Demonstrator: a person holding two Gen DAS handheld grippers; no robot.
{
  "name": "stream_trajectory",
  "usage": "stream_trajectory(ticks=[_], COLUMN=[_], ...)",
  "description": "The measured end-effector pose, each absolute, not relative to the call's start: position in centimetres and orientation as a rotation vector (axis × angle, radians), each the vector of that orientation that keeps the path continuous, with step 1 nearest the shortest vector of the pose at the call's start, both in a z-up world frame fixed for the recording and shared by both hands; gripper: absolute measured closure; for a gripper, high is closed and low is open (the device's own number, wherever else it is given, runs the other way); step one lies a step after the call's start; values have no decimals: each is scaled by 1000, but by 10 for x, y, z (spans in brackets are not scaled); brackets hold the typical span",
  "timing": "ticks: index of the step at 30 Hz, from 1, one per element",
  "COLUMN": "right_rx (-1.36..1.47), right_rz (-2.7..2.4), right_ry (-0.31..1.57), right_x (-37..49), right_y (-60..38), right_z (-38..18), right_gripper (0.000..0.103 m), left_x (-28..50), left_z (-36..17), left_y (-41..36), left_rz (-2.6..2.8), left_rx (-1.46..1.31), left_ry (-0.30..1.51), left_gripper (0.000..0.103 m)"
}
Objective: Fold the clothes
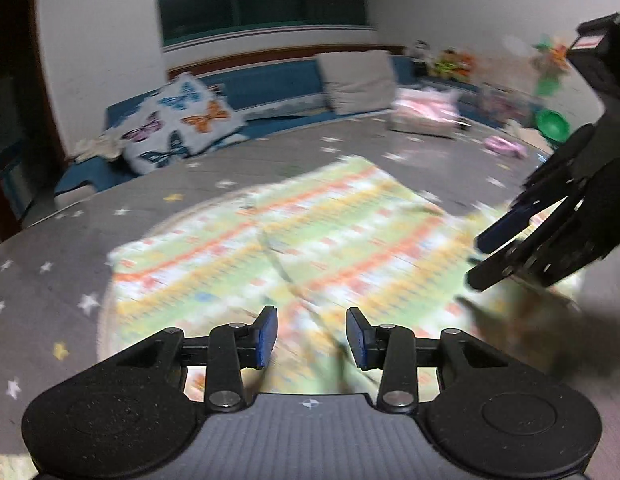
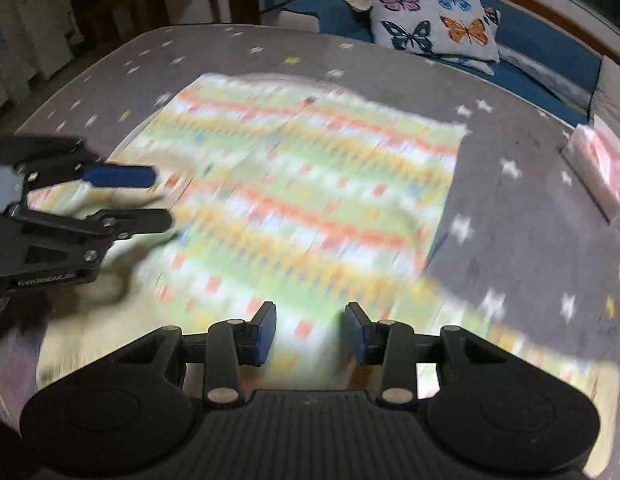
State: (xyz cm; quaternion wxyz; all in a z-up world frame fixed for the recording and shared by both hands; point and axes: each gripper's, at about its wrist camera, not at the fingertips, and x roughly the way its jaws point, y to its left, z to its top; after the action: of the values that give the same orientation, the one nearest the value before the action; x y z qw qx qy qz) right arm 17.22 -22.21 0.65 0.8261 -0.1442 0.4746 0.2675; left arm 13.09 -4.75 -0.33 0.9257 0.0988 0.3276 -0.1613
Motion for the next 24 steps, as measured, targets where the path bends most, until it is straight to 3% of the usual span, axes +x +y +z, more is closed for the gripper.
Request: stream_trajectory(ticks=[10,18,24], right_rx=[-415,-235,-94], right_rz=[479,465,343], right_ry=[688,719,674], right_x=[58,65,69], right_y=[-246,-263,-314], right_z=[-14,-13,3], right_gripper=[65,65,56], left_x=[91,90,87], left_z=[-20,-21,-27], left_y=[-85,-109,-114], left_rz=[-372,-435,-441], left_rx=[310,314,322], left_ry=[614,608,615], left_gripper=[62,60,50])
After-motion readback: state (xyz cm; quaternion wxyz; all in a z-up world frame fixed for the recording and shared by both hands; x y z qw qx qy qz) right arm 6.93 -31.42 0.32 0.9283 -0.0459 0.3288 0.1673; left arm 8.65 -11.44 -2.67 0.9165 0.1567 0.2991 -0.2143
